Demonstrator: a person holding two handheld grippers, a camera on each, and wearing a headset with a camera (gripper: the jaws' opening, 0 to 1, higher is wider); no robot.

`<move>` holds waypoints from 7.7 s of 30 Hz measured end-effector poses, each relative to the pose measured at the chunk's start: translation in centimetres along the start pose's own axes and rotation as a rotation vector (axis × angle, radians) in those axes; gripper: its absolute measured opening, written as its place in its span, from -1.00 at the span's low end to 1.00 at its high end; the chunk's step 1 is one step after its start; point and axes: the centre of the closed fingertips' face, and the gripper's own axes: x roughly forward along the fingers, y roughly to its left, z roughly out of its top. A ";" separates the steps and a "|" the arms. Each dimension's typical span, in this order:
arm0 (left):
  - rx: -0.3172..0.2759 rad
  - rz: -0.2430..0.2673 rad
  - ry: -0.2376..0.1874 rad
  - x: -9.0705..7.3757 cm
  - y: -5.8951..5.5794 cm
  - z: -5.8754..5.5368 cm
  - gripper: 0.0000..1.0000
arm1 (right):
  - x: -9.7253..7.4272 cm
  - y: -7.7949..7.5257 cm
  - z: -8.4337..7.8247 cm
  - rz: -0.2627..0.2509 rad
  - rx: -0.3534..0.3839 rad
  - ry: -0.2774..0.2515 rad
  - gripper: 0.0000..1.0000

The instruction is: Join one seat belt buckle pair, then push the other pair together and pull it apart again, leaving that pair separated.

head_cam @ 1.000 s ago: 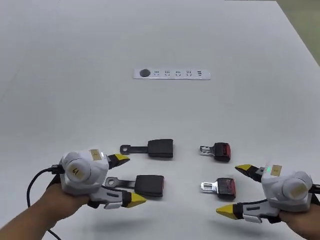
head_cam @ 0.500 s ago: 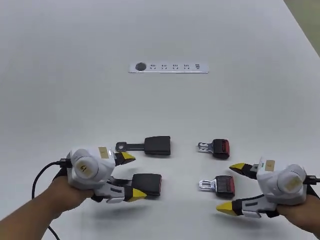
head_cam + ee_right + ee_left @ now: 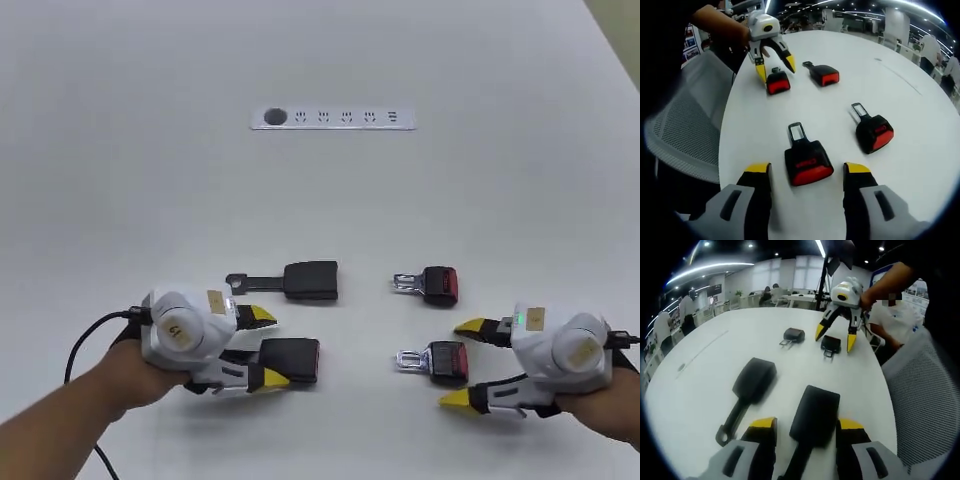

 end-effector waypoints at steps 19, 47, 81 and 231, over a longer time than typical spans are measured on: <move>0.134 -0.034 0.066 0.7 0.1 -1.5 -0.25 | -0.2 0.8 0.9 0.026 -0.061 0.031 -0.24; 0.182 -0.059 0.118 0.8 -0.1 -1.7 -0.33 | 0.8 1.8 1.9 0.071 -0.136 0.062 -0.34; 0.182 -0.060 0.140 1.1 0.0 -1.7 -0.34 | 5.2 3.5 8.3 0.123 -0.148 -0.040 -0.35; 0.148 -0.065 0.108 0.3 0.2 -0.7 0.37 | 6.1 3.7 11.2 0.063 -0.081 -0.200 0.47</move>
